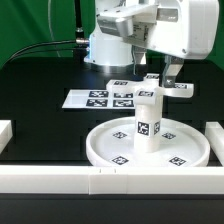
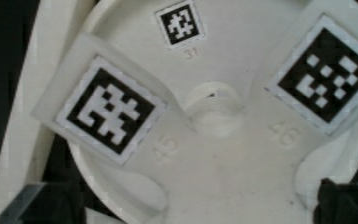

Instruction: Assemble round table

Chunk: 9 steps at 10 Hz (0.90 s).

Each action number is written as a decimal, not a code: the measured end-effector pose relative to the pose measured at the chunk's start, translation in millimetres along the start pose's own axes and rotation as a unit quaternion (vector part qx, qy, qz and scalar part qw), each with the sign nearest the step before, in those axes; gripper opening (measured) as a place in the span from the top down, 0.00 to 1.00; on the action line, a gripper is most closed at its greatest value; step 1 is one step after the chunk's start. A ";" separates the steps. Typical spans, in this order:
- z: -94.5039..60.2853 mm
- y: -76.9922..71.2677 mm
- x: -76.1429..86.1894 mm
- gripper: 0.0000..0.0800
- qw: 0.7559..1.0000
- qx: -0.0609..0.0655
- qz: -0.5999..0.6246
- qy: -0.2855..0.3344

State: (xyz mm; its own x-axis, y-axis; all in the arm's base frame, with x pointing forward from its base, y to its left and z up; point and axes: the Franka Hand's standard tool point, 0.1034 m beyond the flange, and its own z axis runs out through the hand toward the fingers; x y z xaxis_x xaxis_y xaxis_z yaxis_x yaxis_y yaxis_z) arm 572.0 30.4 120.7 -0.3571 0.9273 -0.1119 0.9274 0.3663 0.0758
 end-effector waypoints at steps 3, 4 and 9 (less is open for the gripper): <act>1.6 -2.1 -0.5 0.19 0.999 0.003 -0.033 -0.002; 1.8 -2.3 -0.6 0.19 0.999 0.003 -0.035 -0.002; 9.9 -8.4 -2.7 0.19 0.999 0.011 -0.031 0.000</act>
Offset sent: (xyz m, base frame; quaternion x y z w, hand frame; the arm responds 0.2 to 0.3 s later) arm -0.0013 -0.0026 0.0019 0.0129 -0.0108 -0.0720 0.9973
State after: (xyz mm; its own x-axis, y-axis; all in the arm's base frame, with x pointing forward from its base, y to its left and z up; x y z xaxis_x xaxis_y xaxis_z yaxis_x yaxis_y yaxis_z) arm 566.3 24.0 110.5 -0.4148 0.9026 -0.1148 0.9053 0.4221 0.0478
